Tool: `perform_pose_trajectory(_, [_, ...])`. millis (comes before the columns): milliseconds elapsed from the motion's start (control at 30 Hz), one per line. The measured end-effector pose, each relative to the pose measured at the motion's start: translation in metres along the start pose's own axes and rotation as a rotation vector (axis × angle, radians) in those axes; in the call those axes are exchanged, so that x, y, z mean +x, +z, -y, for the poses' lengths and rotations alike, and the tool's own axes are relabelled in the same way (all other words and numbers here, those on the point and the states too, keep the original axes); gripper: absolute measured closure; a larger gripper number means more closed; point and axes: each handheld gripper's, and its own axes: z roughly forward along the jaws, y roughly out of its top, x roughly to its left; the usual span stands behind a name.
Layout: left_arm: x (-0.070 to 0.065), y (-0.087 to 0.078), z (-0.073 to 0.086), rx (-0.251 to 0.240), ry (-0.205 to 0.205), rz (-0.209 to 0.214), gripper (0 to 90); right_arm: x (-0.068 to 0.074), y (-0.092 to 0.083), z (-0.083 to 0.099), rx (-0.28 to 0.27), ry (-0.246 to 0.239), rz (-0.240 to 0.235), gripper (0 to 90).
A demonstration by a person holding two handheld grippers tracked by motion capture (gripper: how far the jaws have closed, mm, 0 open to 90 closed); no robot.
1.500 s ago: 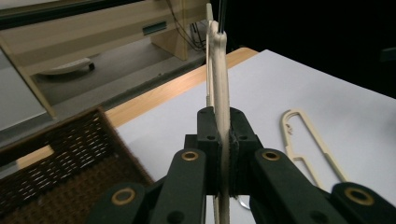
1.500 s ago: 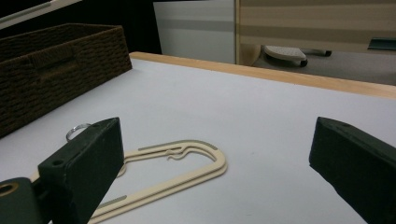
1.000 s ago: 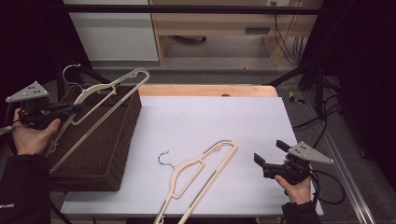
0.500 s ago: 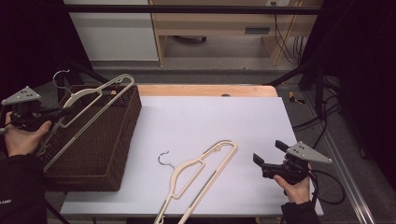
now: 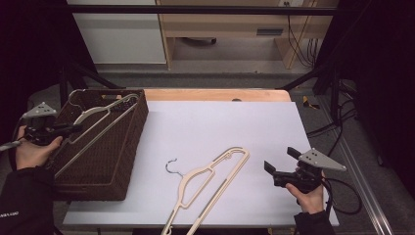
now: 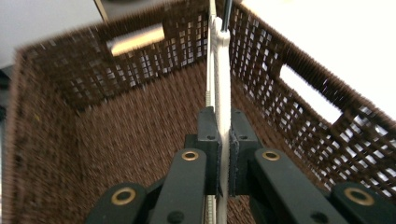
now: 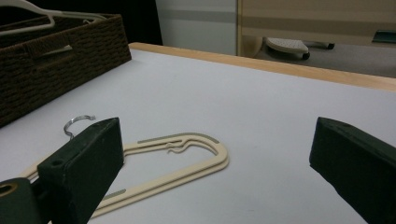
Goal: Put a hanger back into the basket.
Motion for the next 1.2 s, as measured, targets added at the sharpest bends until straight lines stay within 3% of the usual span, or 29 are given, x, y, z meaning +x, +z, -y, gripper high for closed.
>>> perform_pose_trajectory(233, [0.001, 0.022, 0.015, 0.068, -0.029, -0.012, 85.2, 0.006, 0.006, -0.004, 0.002, -0.010, -0.017, 3.4])
perform_pose_trajectory(433, [0.005, 0.023, 0.022, 0.105, -0.072, -0.041, 81.5, 0.010, 0.012, -0.007, 0.009, -0.012, -0.030, 3.4])
perform_pose_trajectory(533, [0.007, 0.016, 0.023, 0.079, -0.106, -0.049, 76.1, 0.012, 0.015, -0.009, 0.010, -0.014, -0.027, 3.5])
perform_pose_trajectory(633, [0.007, 0.006, 0.022, 0.041, -0.128, -0.075, 71.3, 0.014, 0.016, -0.012, 0.004, -0.019, -0.031, 3.6])
perform_pose_trajectory(700, [0.006, -0.001, 0.022, 0.004, -0.149, -0.093, 60.7, 0.016, 0.017, -0.015, -0.007, -0.022, -0.036, 3.7])
perform_pose_trajectory(733, [0.004, -0.005, 0.022, -0.016, -0.161, -0.111, 60.7, 0.016, 0.017, -0.015, -0.007, -0.022, -0.036, 3.7])
perform_pose_trajectory(800, [-0.002, -0.013, 0.022, -0.068, -0.179, -0.148, 52.5, 0.017, 0.018, -0.017, -0.011, -0.021, -0.037, 3.8])
perform_pose_trajectory(900, [-0.012, -0.023, 0.021, -0.151, -0.201, -0.163, 44.3, 0.019, 0.020, -0.019, -0.010, -0.023, -0.041, 3.9])
perform_pose_trajectory(1033, [-0.032, -0.034, 0.019, -0.236, -0.178, -0.135, 38.4, 0.021, 0.022, -0.021, -0.012, -0.029, -0.042, 4.0])
perform_pose_trajectory(1200, [-0.068, -0.039, 0.016, -0.317, -0.134, -0.083, 24.9, 0.022, 0.024, -0.022, -0.015, -0.027, -0.045, 4.1])
